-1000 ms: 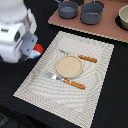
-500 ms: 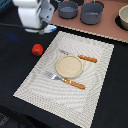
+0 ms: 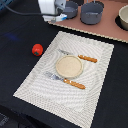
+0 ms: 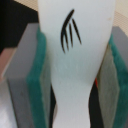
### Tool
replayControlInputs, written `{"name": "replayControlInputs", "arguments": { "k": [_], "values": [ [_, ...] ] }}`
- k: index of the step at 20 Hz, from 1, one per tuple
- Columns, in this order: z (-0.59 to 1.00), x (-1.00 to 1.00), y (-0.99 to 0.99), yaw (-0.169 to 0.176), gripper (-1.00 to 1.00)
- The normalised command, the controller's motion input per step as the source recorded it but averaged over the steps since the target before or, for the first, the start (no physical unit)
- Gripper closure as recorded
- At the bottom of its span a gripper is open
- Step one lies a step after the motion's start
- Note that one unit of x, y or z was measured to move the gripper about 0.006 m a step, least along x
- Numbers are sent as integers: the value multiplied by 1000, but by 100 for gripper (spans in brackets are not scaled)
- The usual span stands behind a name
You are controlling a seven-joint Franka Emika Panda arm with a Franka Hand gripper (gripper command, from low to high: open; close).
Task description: Place the pan onto the stove and place the fish and sausage into the pan.
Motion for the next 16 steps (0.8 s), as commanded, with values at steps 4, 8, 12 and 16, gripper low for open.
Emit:
{"name": "replayControlInputs", "arguments": {
  "k": [4, 8, 12, 16],
  "values": [
    [164, 105, 992, 0, 100],
    [-64, 22, 948, 0, 100],
    [-136, 0, 909, 0, 100],
    [-185, 0, 659, 0, 100]
  ]
}}
